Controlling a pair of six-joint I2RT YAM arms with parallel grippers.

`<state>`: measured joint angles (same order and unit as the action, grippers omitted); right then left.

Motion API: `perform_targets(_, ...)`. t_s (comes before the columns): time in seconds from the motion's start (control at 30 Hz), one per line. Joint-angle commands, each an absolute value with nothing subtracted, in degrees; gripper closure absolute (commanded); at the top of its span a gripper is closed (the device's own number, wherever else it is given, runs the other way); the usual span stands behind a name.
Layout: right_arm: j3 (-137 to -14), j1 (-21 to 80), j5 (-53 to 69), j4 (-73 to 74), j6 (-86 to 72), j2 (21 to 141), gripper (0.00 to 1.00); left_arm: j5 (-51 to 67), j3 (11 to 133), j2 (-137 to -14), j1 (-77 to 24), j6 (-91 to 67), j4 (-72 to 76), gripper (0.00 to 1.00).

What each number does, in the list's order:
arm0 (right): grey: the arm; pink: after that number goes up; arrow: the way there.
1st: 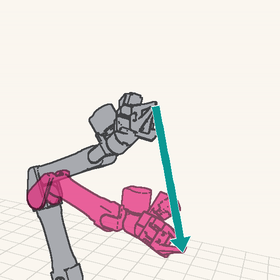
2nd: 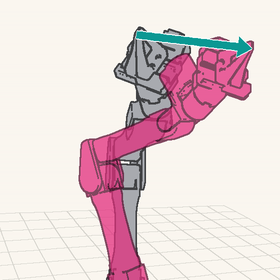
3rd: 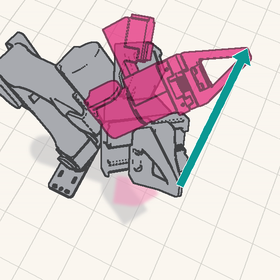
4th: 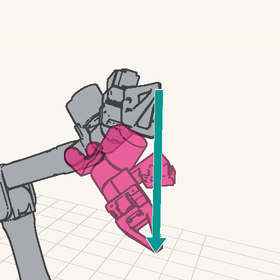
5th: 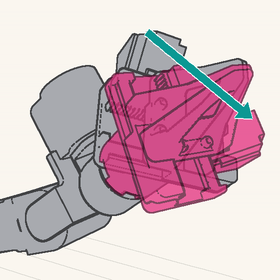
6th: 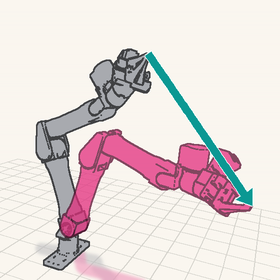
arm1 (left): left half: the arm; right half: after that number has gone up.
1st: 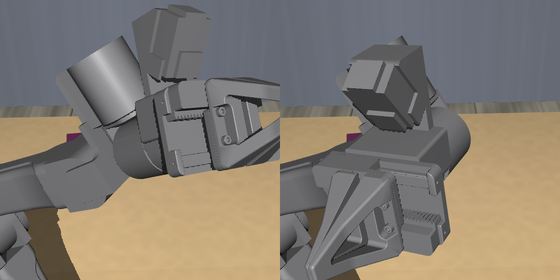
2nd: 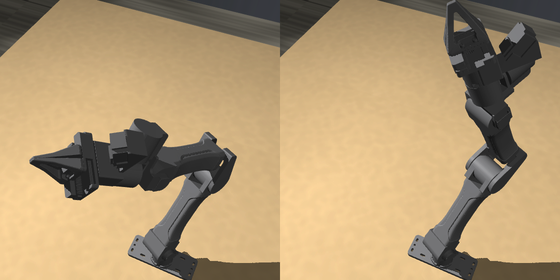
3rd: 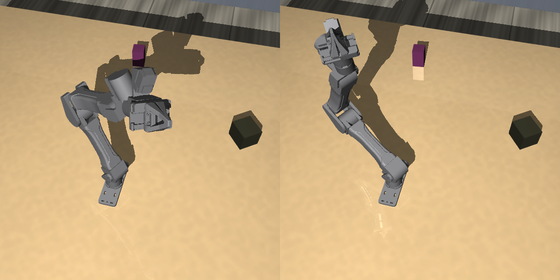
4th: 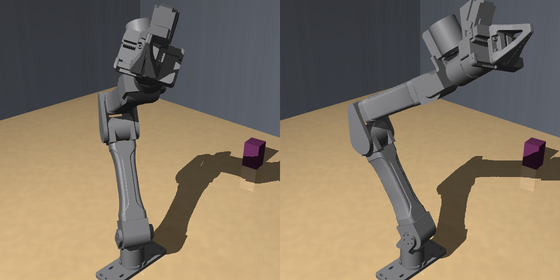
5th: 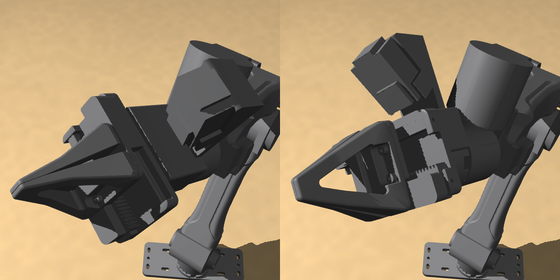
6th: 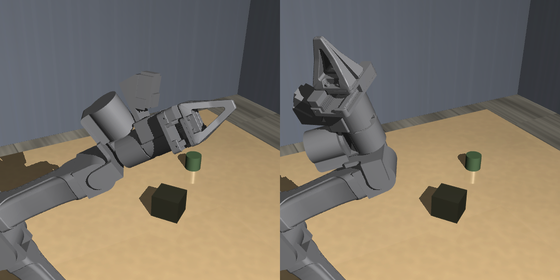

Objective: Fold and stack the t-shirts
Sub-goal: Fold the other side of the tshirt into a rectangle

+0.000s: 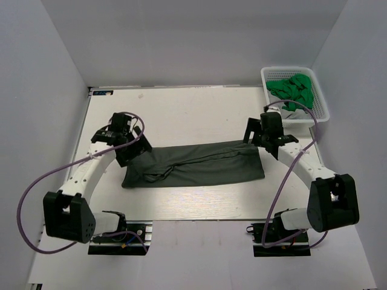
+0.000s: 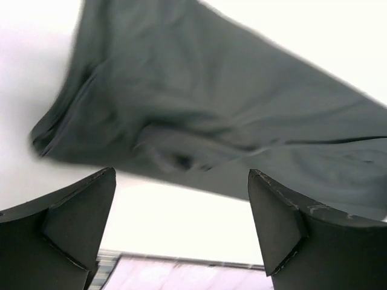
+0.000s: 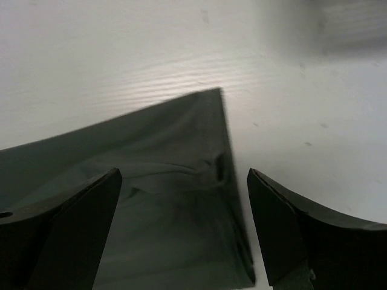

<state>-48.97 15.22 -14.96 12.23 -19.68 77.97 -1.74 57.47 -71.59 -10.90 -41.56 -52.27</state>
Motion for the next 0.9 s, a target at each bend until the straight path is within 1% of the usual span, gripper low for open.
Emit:
perform_targets(0.0,-52.29,16.61,-1.08,5.90,-17.67,77.86,0.10,3.84,59.59,-75.92,-10.99,-39.73,-45.28,0.00)
perform_targets(0.07,-54.40,17.48,3.93,5.80,-18.46,80.58,0.10,7.01,59.06,-80.67,-11.51,-39.20,-40.71,0.00)
perform_targets(0.17,-55.11,18.80,5.01,5.72,-20.30,84.98,0.10,8.79,58.54,-86.37,-11.51,-39.20,-38.06,0.00)
perform_targets(0.33,-55.64,18.90,0.36,10.63,-23.73,91.48,0.10,4.23,56.61,-88.51,-11.51,-41.13,-38.14,0.00)
perform_targets(0.5,-51.25,18.02,-8.16,12.90,-28.20,91.84,0.10,-0.35,54.59,-89.74,-10.28,-41.75,-41.30,0.00)
perform_targets(0.6,-49.23,17.23,-10.10,13.88,-29.61,91.49,0.10,-1.76,53.88,-90.26,-10.28,-42.28,-41.83,0.00)
perform_targets(0.7,-48.51,16.61,-9.23,13.45,-29.27,91.84,0.10,-2.29,53.88,-92.36,-10.28,-42.80,-41.31,0.00)
perform_targets(0.83,-47.29,16.70,-3.44,10.30,-26.72,91.67,0.10,-2.29,56.51,-95.79,-10.28,-42.80,-39.38,0.00)
perform_targets(0.87,-46.85,16.70,-1.17,10.02,-26.46,91.58,0.10,-2.29,57.56,-98.41,-10.28,-42.80,-39.38,0.00)
